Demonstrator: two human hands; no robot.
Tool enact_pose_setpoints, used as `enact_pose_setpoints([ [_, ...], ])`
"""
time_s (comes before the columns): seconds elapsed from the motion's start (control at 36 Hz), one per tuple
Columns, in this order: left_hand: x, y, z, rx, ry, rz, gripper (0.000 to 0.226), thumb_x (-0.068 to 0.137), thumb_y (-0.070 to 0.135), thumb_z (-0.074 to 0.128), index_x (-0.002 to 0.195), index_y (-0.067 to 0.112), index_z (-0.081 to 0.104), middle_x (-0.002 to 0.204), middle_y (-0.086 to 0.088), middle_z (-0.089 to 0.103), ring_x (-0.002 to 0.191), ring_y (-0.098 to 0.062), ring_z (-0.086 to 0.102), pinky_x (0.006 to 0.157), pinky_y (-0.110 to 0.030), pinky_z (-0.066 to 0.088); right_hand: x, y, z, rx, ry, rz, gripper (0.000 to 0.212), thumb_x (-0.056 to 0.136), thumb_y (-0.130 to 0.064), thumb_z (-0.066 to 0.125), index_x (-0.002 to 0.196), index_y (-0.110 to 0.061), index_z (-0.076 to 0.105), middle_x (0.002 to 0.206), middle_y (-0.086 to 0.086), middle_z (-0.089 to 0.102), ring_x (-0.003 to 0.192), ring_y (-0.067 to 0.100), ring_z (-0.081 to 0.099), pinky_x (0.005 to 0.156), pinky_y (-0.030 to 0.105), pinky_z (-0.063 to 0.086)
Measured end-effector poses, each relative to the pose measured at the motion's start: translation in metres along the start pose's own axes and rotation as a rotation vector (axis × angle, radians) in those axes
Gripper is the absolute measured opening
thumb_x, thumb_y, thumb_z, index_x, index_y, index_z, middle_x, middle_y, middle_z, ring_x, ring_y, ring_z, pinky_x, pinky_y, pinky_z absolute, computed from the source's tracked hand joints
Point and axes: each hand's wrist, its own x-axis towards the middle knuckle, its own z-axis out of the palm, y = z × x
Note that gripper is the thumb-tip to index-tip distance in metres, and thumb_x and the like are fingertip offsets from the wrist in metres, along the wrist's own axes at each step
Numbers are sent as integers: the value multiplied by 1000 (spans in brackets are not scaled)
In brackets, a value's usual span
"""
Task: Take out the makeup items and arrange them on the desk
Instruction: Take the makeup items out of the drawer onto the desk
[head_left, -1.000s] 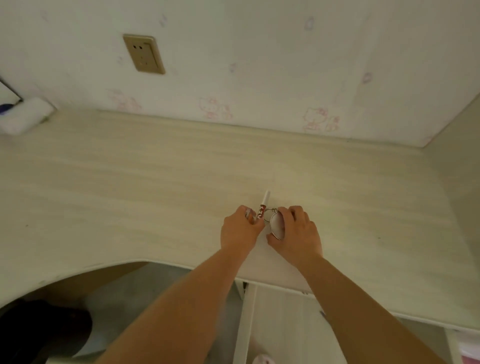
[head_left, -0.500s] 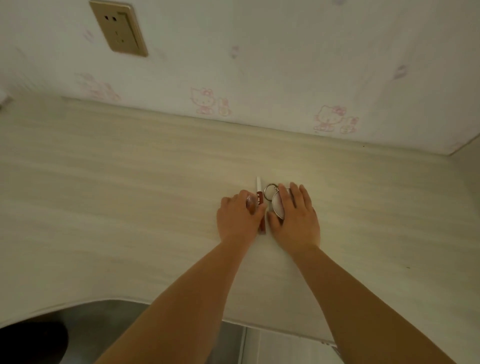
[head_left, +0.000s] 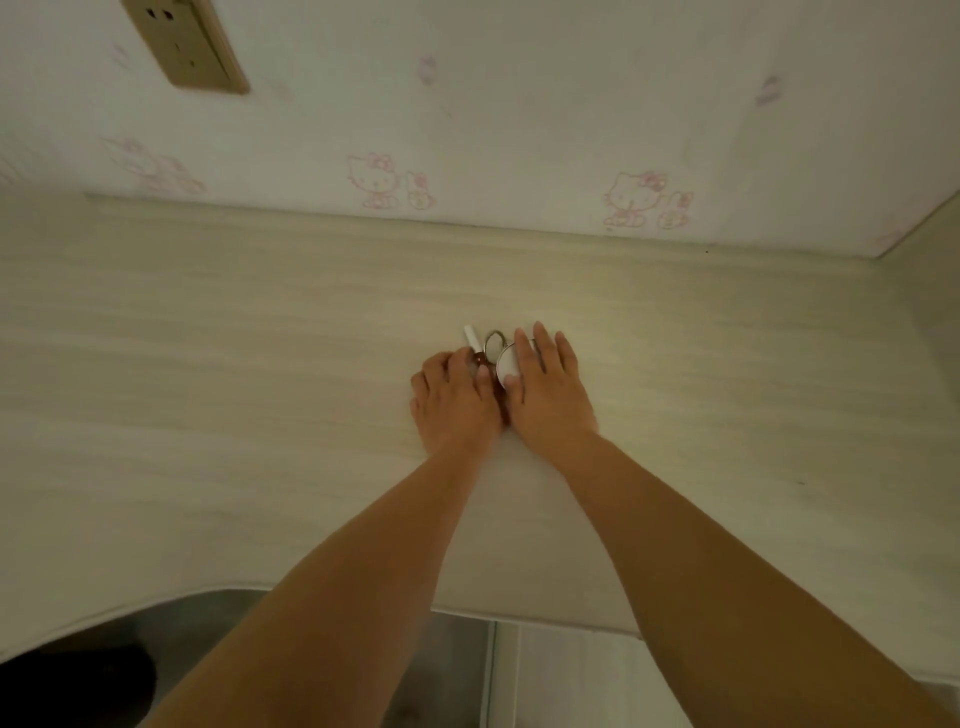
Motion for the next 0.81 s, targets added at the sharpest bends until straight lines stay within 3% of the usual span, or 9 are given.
enact_pose_setpoints([
  [0.14, -4, -4, -12, -159, -78, -22, 47, 96, 25, 39, 143, 18, 34, 148, 0, 32, 135, -20, 30, 109, -34, 26, -15, 4, -9, 249, 35, 24, 62, 99, -35, 34, 151, -17, 4, 159, 0, -5, 146, 16, -7, 118, 30, 7],
  [0.28, -33, 0, -25, -304, -46, -53, 48, 96, 29, 42, 142, 18, 34, 150, -3, 31, 141, -20, 22, 114, -39, 23, -66, 13, -15, 271, 183, 95, 55, 93, -17, 45, 145, -16, 26, 157, 2, 14, 144, 19, 12, 112, 33, 26],
  [0.36, -67, 3, -30, -249, -9, 121, 48, 90, 23, 51, 136, 14, 43, 144, -5, 39, 135, -23, 30, 111, -34, 26, -106, 22, -13, 253, 279, 73, 50, 86, -10, 53, 135, -10, 43, 147, 9, 33, 134, 27, 31, 105, 39, 37],
  [0.47, -132, 1, -32, -173, -20, 455, 46, 77, 21, 45, 119, 8, 56, 121, -11, 54, 111, -28, 46, 94, -33, 39, -165, 37, -5, 231, 417, 5, 42, 75, -11, 50, 117, -6, 58, 121, 14, 57, 109, 34, 53, 84, 41, 49],
  [0.58, -196, -8, -28, -163, -116, 626, 37, 77, 8, 49, 112, 10, 57, 114, -10, 54, 101, -20, 49, 83, -26, 45, -228, 59, 8, 226, 486, 25, 42, 77, -14, 41, 115, -7, 58, 116, 12, 59, 106, 25, 48, 86, 34, 44],
  [0.67, -240, -19, -22, -175, -268, 678, 34, 79, 11, 46, 112, 13, 54, 115, -8, 51, 94, -20, 57, 69, -29, 53, -277, 82, 25, 194, 498, 48, 39, 78, -12, 42, 112, -7, 60, 112, 13, 60, 104, 23, 45, 86, 34, 42],
  [0.72, -268, -30, -16, -130, -376, 667, 33, 82, 12, 45, 114, 13, 54, 116, -5, 51, 90, -19, 61, 61, -31, 53, -306, 96, 36, 161, 440, 66, 37, 77, -13, 42, 107, -8, 63, 108, 12, 61, 100, 25, 48, 80, 36, 46],
  [0.81, -306, -48, -4, -2, -542, 601, 32, 89, 12, 47, 120, 17, 53, 120, 0, 49, 94, -16, 61, 69, -33, 54, -342, 116, 52, 120, 275, 109, 29, 73, -3, 60, 101, -10, 66, 101, 11, 63, 94, 32, 58, 77, 41, 52],
])
